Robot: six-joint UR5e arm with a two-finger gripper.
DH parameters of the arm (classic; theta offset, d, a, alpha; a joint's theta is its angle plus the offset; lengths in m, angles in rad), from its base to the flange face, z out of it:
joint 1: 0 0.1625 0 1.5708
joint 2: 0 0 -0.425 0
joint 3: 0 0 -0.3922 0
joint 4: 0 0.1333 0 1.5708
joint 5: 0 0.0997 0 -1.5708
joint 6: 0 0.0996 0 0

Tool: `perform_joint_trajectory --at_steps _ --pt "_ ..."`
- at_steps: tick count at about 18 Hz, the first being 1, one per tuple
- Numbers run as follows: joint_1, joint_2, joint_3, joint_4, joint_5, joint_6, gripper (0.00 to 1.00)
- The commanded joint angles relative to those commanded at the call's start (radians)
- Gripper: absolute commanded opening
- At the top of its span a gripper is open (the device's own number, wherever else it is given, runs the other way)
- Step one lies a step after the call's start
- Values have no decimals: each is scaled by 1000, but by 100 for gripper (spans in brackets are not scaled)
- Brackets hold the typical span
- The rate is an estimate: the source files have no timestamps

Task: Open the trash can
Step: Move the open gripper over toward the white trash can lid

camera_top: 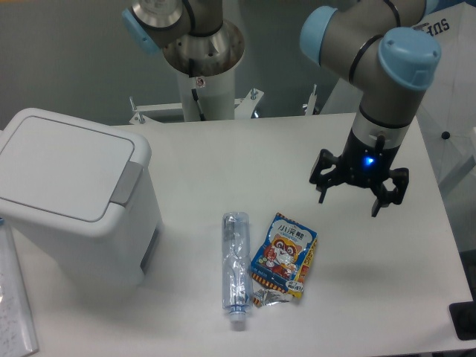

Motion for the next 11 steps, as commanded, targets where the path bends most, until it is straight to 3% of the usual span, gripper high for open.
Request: perform_joint_trajectory --at_steps 3,11 --pt "-54 18 -12 -3 -37 -86 100" --pt "-84 104 -5 2 -175 -285 100"
